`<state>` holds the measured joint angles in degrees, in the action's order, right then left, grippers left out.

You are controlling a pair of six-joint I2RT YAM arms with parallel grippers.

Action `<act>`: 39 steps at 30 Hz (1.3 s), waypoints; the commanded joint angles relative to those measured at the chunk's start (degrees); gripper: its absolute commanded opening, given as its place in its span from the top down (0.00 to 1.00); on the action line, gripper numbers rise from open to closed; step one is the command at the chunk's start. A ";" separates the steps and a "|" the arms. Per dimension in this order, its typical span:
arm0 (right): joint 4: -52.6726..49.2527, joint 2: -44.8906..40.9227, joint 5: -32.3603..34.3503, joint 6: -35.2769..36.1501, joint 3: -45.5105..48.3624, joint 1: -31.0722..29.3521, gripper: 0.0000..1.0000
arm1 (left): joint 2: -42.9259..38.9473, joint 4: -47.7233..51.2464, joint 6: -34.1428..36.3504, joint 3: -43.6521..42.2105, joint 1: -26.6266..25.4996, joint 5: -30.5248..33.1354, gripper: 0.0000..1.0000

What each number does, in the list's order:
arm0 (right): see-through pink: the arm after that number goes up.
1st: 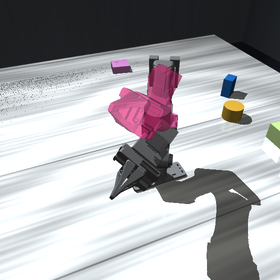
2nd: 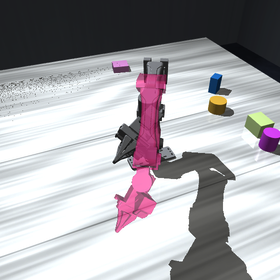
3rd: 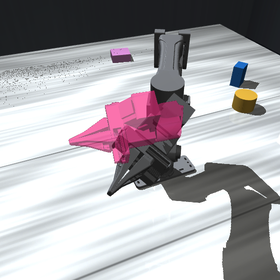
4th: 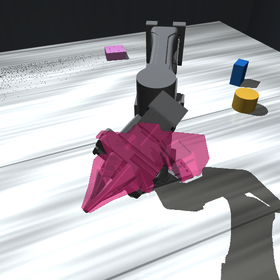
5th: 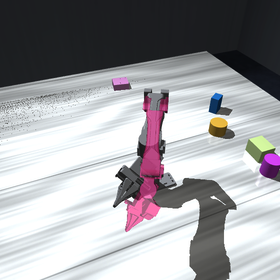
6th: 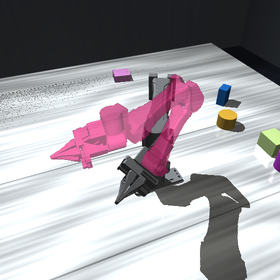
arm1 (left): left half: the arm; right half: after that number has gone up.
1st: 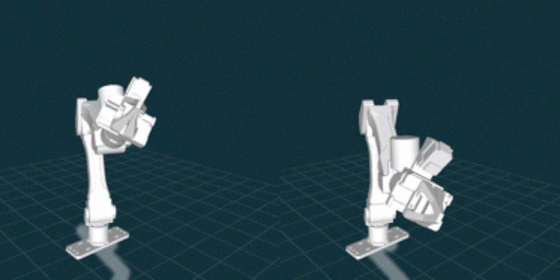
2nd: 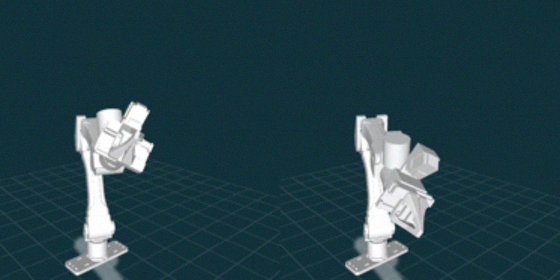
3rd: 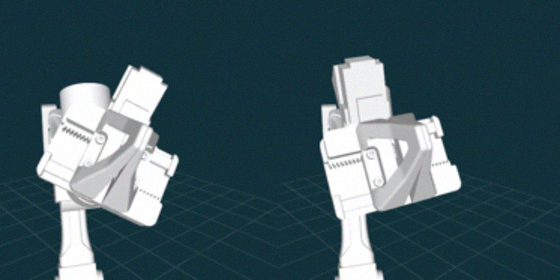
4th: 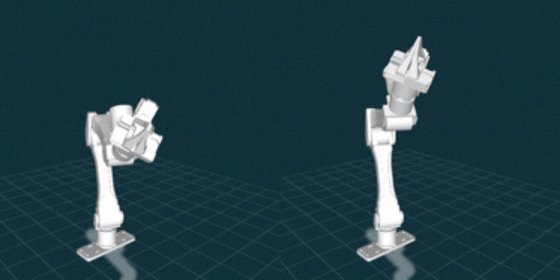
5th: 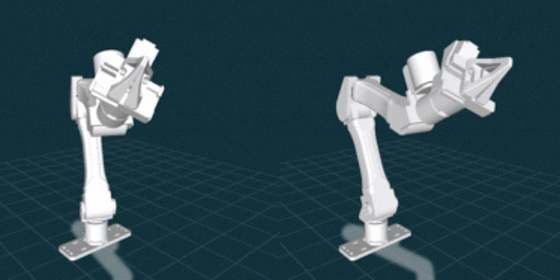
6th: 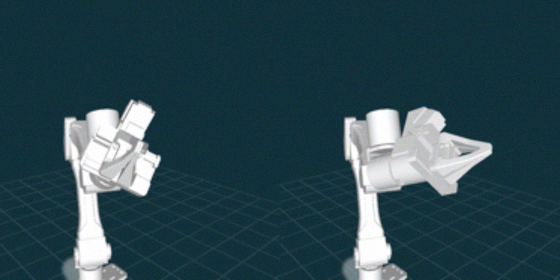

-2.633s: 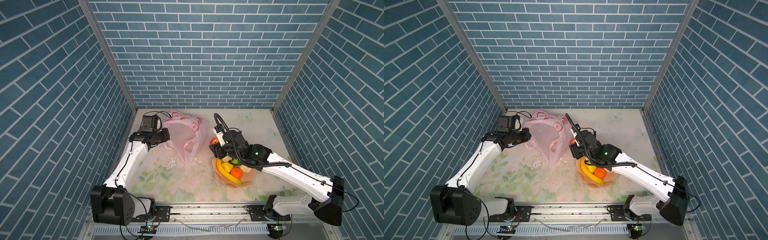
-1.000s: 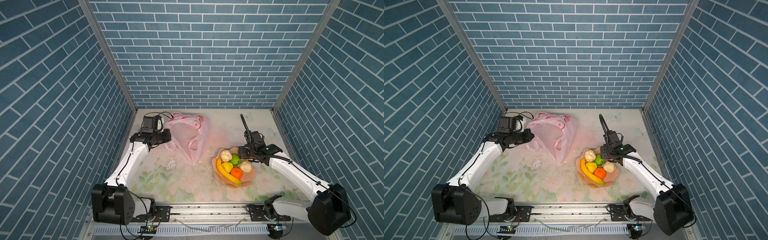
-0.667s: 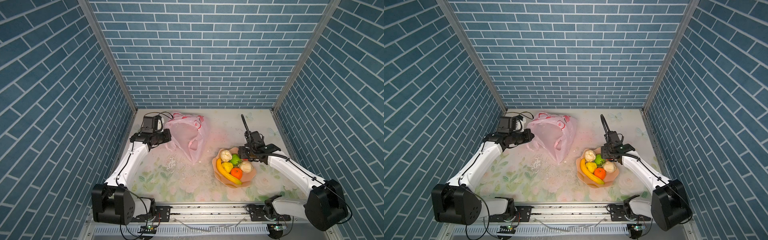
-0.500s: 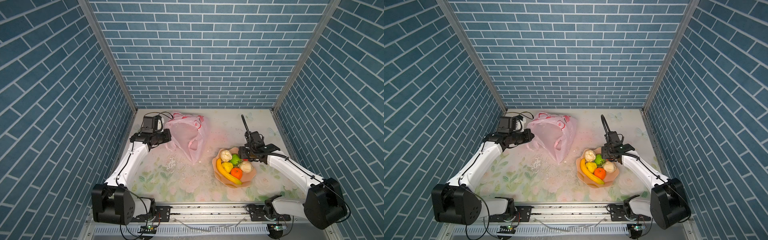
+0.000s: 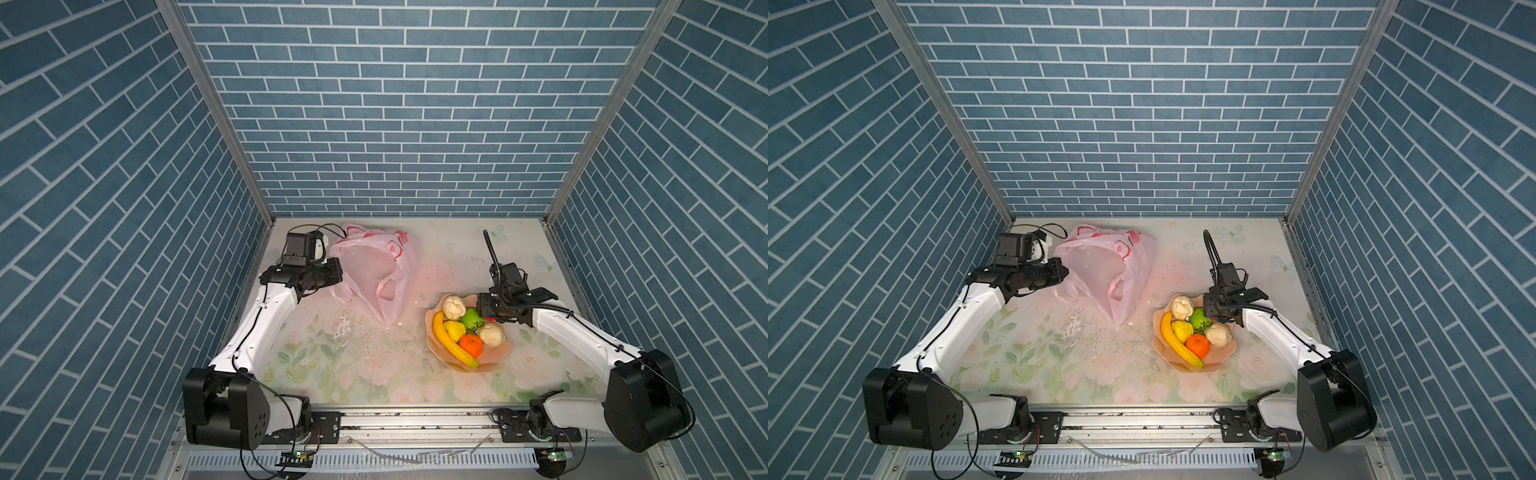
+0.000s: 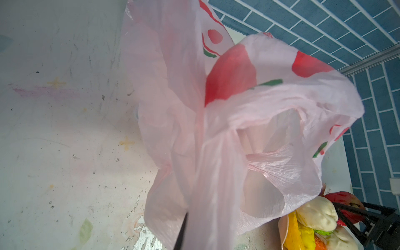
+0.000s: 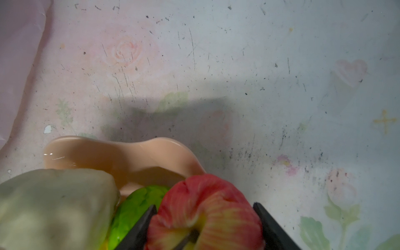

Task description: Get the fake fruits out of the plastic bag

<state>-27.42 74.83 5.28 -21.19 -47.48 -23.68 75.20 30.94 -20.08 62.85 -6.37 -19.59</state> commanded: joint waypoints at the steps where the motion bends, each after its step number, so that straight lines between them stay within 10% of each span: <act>1: -0.21 0.08 -0.44 -0.82 1.60 0.30 0.29 | 0.05 -0.18 0.74 -0.53 0.22 -0.50 0.90; 39: -6.14 -15.63 2.71 -0.04 -1.97 0.30 0.04 | 5.11 -6.89 -4.53 1.35 -0.12 -1.01 0.91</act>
<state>-31.79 61.76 6.48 -21.17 -47.57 -23.64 79.24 26.55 -23.03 62.37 -6.39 -20.84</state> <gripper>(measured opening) 0.958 0.086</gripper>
